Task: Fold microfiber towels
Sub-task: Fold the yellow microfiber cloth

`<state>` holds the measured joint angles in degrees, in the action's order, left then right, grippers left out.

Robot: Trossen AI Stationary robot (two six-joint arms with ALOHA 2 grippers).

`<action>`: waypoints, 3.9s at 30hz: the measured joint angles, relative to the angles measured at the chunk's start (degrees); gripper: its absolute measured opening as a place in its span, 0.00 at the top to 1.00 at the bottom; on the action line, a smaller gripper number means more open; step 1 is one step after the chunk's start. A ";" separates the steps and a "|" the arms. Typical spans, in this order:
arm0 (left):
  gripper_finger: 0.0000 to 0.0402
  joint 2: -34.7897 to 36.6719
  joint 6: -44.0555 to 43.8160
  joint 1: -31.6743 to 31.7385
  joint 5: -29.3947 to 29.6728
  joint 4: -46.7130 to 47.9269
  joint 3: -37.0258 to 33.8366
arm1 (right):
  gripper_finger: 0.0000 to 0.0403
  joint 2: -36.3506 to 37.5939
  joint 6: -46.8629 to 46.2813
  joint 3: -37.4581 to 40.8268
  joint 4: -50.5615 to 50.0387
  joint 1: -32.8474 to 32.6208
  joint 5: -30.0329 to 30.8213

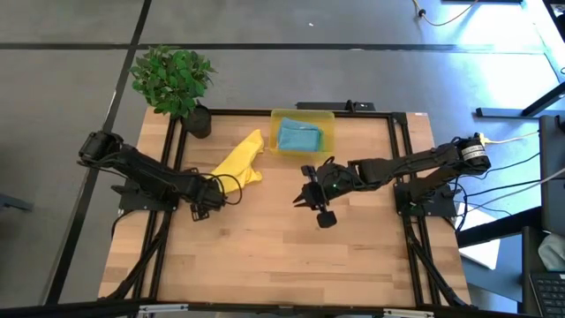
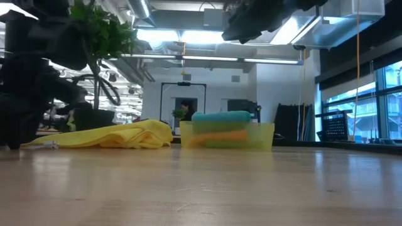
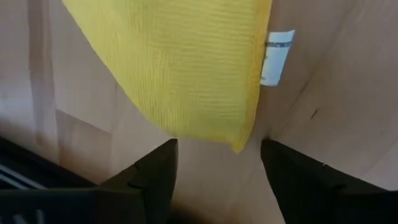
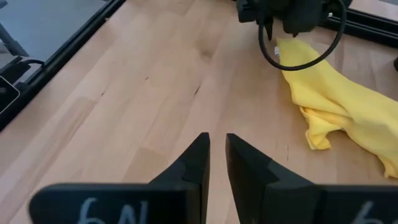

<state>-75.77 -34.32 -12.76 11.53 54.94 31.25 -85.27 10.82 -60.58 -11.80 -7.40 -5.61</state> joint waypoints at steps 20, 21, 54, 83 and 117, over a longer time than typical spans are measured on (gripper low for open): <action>0.42 0.04 -9.87 -0.43 9.12 -4.81 -2.03 | 0.86 -0.02 -0.01 0.00 0.75 -0.05 0.04; 0.42 0.10 -10.46 -0.43 9.15 -4.98 -2.28 | 0.86 -0.02 0.04 0.00 0.73 -0.05 0.04; 1.00 -0.17 -3.45 -8.06 20.84 5.32 24.15 | 0.86 -10.30 4.63 -0.09 8.55 -0.02 8.81; 1.00 -0.07 12.56 -5.10 31.04 8.24 46.50 | 0.46 -27.99 -11.41 0.00 38.16 0.74 16.82; 1.00 -0.09 12.51 -4.97 30.78 8.65 46.50 | 0.47 -36.57 -18.03 -0.09 51.55 3.91 14.89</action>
<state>-75.85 -21.80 -17.74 42.30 63.59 77.76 -121.84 -7.21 -60.66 39.75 -3.49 9.29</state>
